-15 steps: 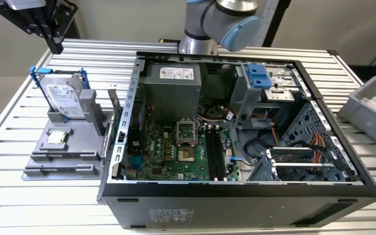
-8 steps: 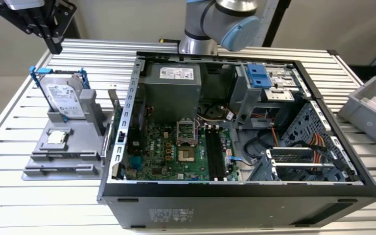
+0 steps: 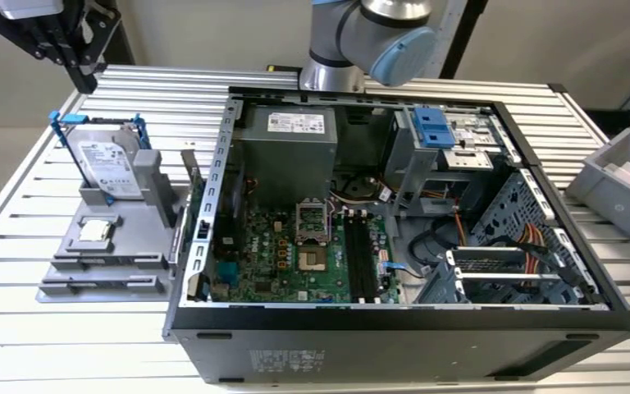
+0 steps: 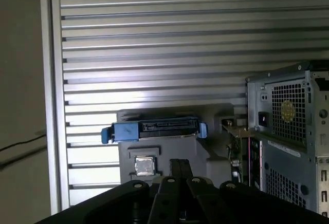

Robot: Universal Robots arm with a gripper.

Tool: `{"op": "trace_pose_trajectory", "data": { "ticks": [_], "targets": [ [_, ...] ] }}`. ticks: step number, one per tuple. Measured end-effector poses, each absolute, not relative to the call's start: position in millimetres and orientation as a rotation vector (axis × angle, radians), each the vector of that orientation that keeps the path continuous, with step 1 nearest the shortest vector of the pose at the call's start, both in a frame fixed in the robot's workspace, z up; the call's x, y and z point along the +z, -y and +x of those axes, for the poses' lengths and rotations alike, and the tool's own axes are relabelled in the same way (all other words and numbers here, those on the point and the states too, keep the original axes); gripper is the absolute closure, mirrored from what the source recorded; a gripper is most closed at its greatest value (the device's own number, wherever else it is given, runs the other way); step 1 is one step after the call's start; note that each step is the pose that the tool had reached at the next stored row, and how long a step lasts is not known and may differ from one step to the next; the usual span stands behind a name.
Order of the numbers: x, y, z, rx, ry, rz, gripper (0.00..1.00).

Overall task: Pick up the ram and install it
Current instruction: 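Reach for the ram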

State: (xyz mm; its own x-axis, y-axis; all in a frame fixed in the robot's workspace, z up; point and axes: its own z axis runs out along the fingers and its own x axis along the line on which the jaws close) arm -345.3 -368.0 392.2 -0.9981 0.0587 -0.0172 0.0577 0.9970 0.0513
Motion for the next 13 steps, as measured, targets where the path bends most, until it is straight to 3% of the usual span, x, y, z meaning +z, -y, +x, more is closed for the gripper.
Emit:
{"op": "trace_pose_trajectory", "data": {
  "ticks": [13],
  "targets": [
    [392, 392, -347, 0.079, -3.121, 0.09, 1.0]
  ]
}}
